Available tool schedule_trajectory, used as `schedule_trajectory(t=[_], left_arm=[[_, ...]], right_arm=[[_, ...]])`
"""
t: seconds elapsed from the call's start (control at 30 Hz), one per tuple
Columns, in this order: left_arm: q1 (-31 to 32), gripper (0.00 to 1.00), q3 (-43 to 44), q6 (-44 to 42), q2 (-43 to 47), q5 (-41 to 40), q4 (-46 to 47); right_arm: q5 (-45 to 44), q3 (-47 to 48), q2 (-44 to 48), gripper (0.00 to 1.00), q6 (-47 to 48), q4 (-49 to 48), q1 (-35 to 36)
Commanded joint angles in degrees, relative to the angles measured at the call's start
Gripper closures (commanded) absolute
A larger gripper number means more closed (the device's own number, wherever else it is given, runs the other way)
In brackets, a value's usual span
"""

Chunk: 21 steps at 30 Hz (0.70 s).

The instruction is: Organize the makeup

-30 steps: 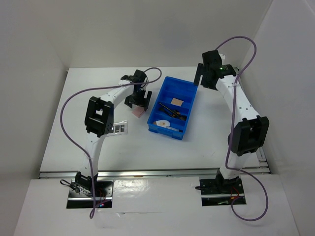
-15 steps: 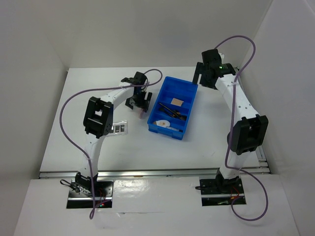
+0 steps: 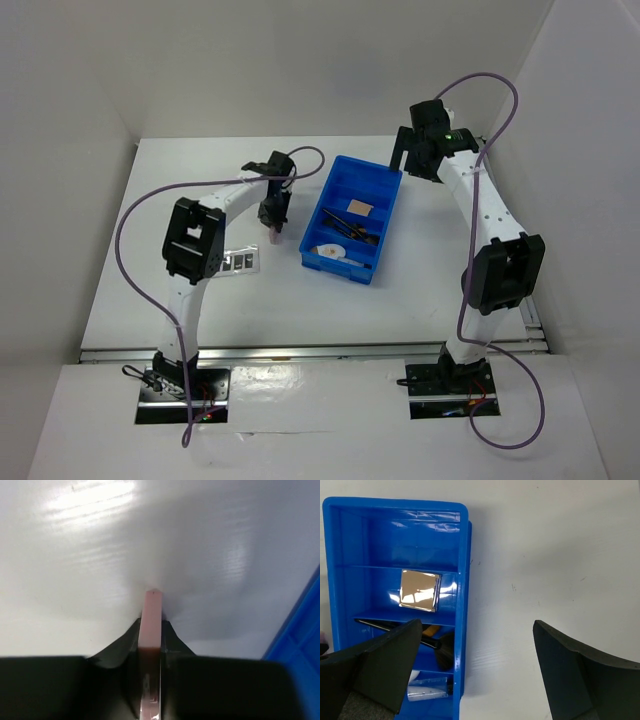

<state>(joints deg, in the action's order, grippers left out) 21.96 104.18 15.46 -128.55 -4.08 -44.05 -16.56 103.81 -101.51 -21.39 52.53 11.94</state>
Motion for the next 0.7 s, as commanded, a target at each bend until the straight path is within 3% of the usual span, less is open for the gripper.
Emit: schedule_trajectory(t=[0.0,0.2,0.4,0.5,0.67], left_arm=[[0.4,0.98,-1.3,1.9,3.3,2.2,-3.0],[0.4,1.0,1.7,3.3,7.2,1.5,-7.5],[0.4,1.0,18.0,3.8,7.9,1.7,-13.1],[0.4,1.0,26.7,4.3,6.4,10.2,-12.8],[0.4,1.0,23.0,12.0,5.3,31.2,-1.2]], right_arm=[[0.7,2.6,0.4,0.01,-0.2,0.6,-0.2],[1.3,2.6,0.4,0.01,-0.8,0.6,1.4],[0.7,2.0,2.2,0.01,-0.8,1.2,1.4],[-1.1,0.7,3.6,0.01,-1.4,1.2,1.4],[-1.1,-5.3,8.5,0.01,-0.8,0.6,1.4]])
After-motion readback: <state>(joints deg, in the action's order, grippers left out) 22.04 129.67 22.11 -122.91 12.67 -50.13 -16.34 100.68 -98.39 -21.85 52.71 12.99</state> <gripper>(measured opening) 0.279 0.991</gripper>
